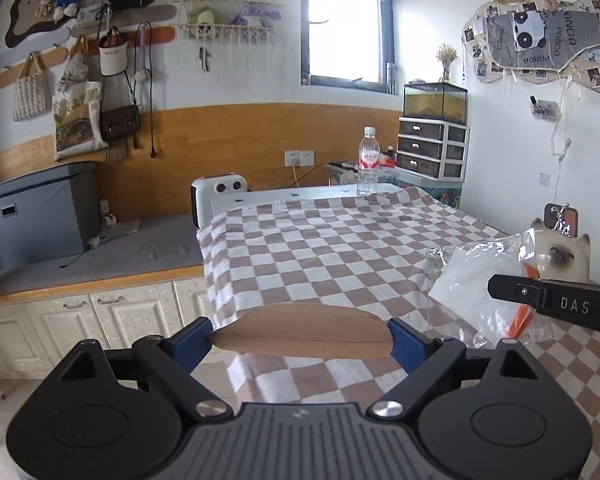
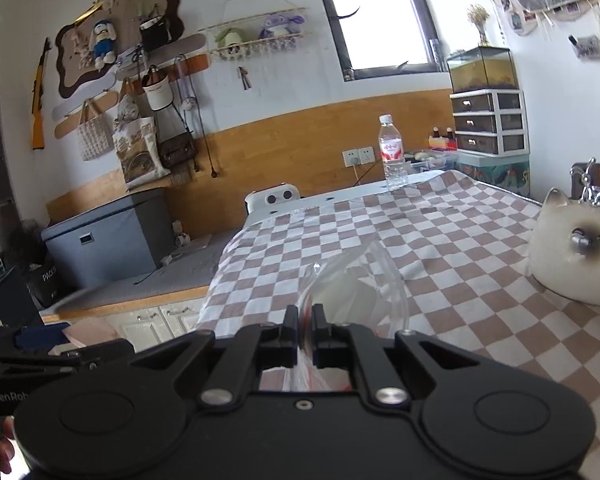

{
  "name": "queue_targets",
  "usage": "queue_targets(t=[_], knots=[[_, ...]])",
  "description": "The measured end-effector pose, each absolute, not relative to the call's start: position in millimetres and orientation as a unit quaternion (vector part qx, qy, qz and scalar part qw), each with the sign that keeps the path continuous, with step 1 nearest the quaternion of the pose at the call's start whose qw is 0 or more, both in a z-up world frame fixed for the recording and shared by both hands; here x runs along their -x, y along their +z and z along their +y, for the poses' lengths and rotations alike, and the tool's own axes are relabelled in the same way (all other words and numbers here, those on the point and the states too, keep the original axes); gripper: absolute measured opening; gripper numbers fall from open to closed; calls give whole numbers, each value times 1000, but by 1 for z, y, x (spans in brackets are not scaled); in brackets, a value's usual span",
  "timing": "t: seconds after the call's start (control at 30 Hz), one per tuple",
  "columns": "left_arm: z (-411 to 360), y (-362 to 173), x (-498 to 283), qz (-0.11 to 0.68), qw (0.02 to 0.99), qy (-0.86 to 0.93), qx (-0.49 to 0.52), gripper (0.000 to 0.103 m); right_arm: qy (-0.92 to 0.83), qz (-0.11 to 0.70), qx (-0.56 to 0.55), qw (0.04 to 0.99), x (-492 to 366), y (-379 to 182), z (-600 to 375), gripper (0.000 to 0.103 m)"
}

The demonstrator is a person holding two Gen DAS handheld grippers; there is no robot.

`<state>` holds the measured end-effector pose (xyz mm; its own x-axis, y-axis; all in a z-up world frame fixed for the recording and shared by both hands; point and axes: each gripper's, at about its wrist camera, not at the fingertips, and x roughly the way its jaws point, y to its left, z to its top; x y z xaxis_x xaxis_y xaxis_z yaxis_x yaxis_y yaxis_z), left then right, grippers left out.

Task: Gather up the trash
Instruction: 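Carry the wooden stick and clear wrapper with both tools toward the wastebasket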

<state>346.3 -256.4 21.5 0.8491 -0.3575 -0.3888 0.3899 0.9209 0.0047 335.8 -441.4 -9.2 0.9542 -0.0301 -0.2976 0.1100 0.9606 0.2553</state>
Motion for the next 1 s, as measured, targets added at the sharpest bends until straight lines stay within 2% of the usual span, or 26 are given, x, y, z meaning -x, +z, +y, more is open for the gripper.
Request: queue_targets(t=[0.47, 1.0], knots=[[-176, 27, -312, 175, 973, -150, -14, 92, -27, 135, -74, 988, -297, 6, -357, 6], [-65, 0, -311, 192, 978, -79, 20, 92, 22, 161, -47, 986, -318, -9, -241, 6]])
